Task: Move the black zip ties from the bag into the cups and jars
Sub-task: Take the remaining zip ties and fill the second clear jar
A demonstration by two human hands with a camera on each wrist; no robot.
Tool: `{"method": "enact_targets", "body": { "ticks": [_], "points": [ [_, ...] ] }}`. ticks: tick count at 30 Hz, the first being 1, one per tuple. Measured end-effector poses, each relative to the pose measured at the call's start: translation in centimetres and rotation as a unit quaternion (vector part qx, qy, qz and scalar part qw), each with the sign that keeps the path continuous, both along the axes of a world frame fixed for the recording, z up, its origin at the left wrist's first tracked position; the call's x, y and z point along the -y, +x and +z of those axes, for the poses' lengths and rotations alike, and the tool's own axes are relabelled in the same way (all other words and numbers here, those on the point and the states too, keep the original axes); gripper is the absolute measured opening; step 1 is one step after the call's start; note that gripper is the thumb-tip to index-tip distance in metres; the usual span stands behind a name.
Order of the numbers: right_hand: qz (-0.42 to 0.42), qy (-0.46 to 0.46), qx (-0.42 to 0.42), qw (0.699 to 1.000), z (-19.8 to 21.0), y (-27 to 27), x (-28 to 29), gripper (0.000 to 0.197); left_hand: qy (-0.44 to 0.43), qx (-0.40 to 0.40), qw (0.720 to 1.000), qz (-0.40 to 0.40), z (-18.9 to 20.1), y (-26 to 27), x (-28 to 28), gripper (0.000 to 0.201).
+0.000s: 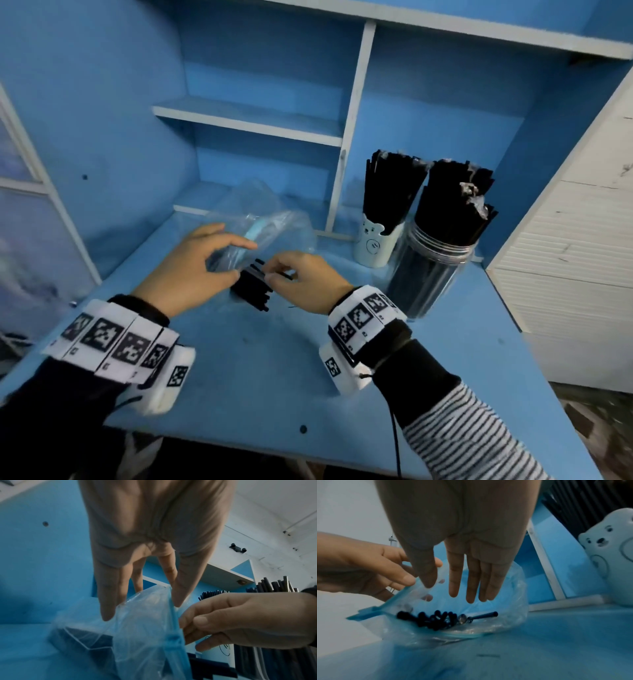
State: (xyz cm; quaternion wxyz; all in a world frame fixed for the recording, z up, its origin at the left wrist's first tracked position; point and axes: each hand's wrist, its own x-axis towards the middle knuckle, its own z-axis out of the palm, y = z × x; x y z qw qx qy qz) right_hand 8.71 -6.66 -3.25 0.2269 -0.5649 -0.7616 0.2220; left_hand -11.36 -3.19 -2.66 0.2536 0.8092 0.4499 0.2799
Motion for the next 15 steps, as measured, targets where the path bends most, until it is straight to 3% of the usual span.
{"method": "enact_targets", "body": {
  "ticks": [4, 8, 15],
  "points": [
    [0.007, -0.040, 0.083, 0.996, -0.2, -1.2, -2.3, 0.037, -0.003, 0.032, 0.999, -0.016, -0.7, -0.4, -0.6, 0.051],
    [0.015, -0.076, 0.126, 0.989, -1.0, -2.2, -3.9, 0.055, -0.022, 0.041, 0.999, 0.028, -1.1, -0.2, -1.1, 0.046],
    [0.008, -0.073, 0.150, 0.986, -2.1, -2.8, -4.6, 0.053, -0.049, 0.096, 0.993, 0.046, -0.9, 0.0, -1.4, 0.045]
  ]
}}
